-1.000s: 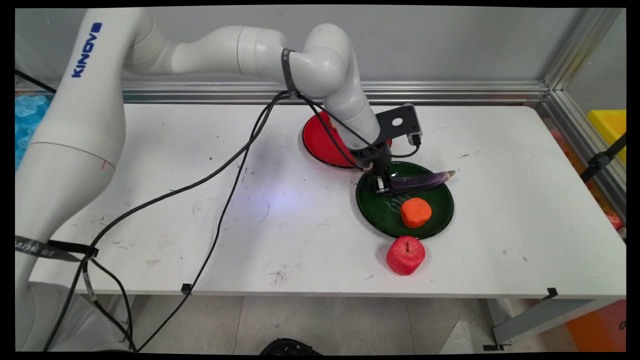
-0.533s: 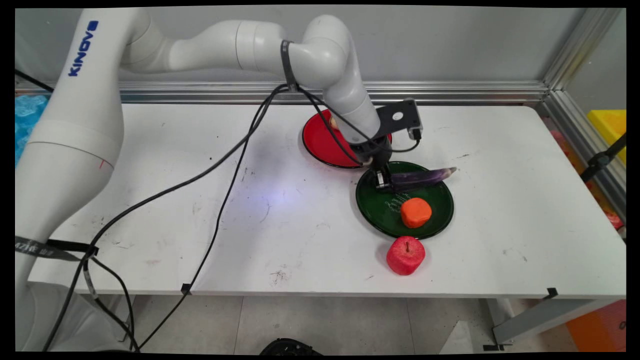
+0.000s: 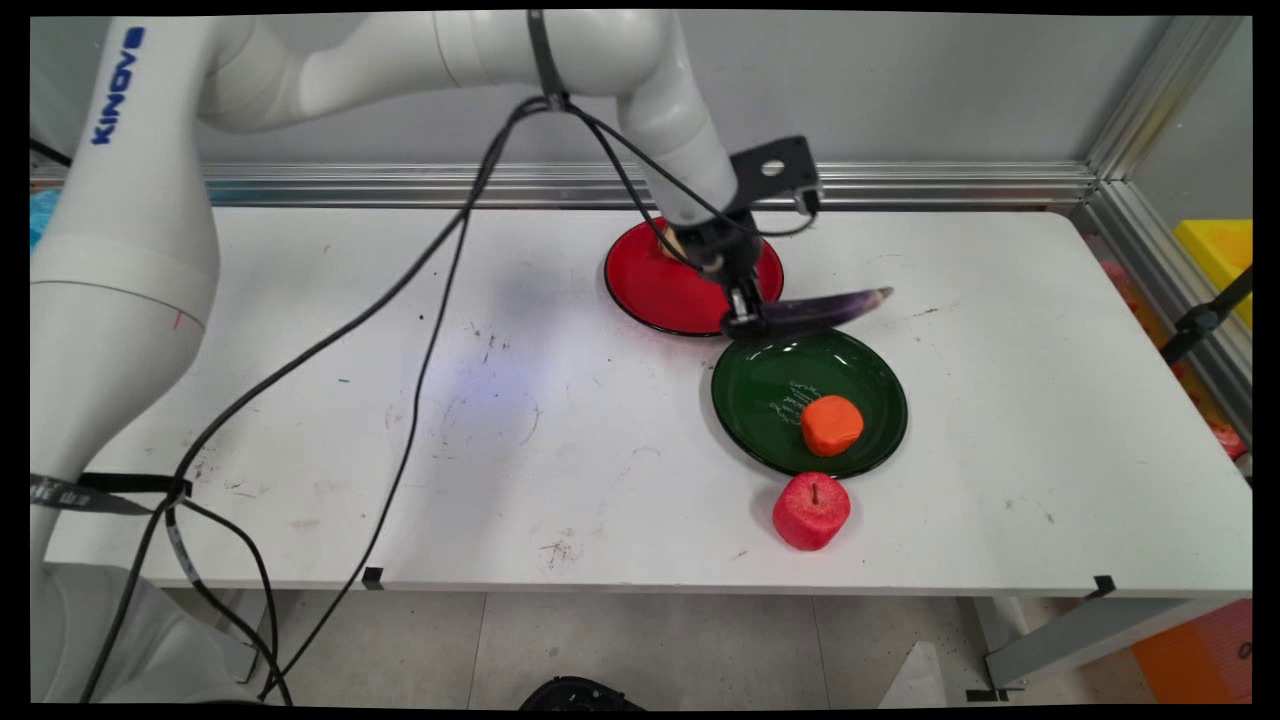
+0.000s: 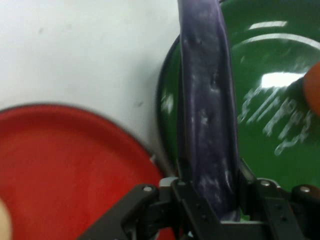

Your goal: Place the picked object on the red plate

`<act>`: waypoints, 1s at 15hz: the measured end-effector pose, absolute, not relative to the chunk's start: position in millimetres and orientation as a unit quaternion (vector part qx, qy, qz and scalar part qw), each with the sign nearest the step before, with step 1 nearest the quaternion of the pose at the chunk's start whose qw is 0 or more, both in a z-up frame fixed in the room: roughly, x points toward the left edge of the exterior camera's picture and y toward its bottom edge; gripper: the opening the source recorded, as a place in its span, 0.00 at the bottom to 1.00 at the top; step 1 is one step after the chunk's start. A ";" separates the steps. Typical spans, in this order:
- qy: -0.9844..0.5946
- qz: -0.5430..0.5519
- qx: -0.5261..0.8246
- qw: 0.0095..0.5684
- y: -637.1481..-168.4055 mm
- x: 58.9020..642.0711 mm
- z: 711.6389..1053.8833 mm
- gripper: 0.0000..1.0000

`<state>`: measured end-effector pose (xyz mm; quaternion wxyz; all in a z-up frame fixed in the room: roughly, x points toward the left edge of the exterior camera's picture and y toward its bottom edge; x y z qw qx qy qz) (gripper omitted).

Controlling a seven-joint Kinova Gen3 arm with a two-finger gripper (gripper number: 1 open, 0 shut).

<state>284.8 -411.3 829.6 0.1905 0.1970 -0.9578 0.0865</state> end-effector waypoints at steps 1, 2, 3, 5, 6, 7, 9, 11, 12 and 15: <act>-0.958 0.087 0.199 0.186 -413.5 293.0 833.4 0.00; -0.958 0.088 0.200 0.183 -415.0 298.6 835.5 0.00; -0.959 0.089 0.202 0.179 -417.2 306.9 838.3 0.00; -0.959 0.091 0.207 0.168 -422.6 326.4 842.2 0.00; -0.960 0.093 0.209 0.165 -424.9 334.1 843.3 0.00; -0.960 0.095 0.211 0.160 -427.9 342.6 843.8 0.00; -0.960 0.100 0.213 0.154 -434.1 357.2 843.4 0.00; -0.960 0.102 0.214 0.150 -438.9 366.9 841.8 0.00; -0.960 0.103 0.215 0.149 -440.5 370.4 841.0 0.00; -0.960 0.104 0.216 0.147 -446.9 381.6 836.7 0.00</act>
